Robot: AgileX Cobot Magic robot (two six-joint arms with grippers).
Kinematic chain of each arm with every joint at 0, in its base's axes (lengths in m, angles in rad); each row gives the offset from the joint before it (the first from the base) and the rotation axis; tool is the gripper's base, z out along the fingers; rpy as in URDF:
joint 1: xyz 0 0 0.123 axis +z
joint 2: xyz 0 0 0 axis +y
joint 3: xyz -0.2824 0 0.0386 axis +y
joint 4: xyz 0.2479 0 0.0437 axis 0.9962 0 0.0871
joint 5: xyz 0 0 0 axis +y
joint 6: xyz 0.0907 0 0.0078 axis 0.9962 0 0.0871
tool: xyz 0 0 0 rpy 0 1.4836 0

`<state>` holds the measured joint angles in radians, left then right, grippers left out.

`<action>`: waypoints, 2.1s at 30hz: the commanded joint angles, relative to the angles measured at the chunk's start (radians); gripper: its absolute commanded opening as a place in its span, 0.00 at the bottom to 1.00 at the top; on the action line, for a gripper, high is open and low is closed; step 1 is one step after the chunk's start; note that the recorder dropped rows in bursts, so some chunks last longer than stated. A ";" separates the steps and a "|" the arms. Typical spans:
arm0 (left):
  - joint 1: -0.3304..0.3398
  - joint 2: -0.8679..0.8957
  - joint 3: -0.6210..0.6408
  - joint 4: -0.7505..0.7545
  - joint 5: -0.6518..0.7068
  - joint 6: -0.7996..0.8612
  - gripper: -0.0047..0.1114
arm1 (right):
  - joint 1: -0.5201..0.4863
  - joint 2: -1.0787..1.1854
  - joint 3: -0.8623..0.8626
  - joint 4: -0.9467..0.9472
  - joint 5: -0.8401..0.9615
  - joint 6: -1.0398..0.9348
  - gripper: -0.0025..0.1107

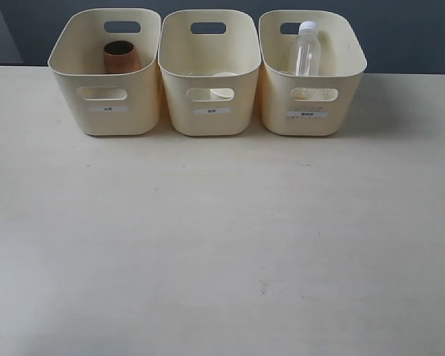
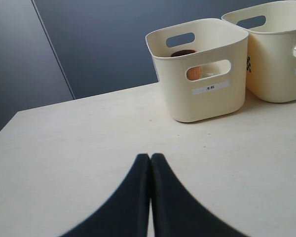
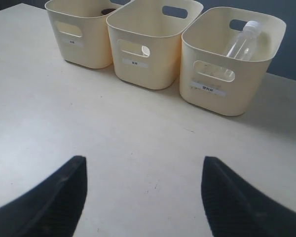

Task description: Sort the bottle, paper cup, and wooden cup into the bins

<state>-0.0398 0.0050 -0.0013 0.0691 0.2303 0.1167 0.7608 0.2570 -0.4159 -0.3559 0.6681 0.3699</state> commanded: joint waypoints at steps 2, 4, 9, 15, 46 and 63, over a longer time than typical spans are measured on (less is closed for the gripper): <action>-0.003 -0.005 0.001 0.000 -0.007 -0.002 0.04 | -0.002 -0.004 0.003 0.001 -0.011 0.000 0.58; -0.003 -0.005 0.001 0.000 -0.007 -0.002 0.04 | 0.000 -0.013 0.003 -0.017 -0.011 0.000 0.58; -0.003 -0.005 0.001 0.000 -0.005 -0.002 0.04 | -0.005 -0.077 0.003 -0.018 -0.012 0.000 0.58; -0.003 -0.005 0.001 0.000 -0.005 -0.002 0.04 | -0.152 -0.158 0.181 -0.116 -0.318 -0.003 0.58; -0.003 -0.005 0.001 0.000 -0.007 -0.002 0.04 | -0.552 -0.257 0.416 -0.058 -0.430 -0.003 0.58; -0.003 -0.005 0.001 0.000 -0.007 -0.002 0.04 | -0.682 -0.257 0.416 -0.058 -0.439 -0.003 0.58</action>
<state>-0.0398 0.0050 -0.0013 0.0691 0.2303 0.1167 0.1227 0.0069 -0.0053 -0.4157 0.2425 0.3699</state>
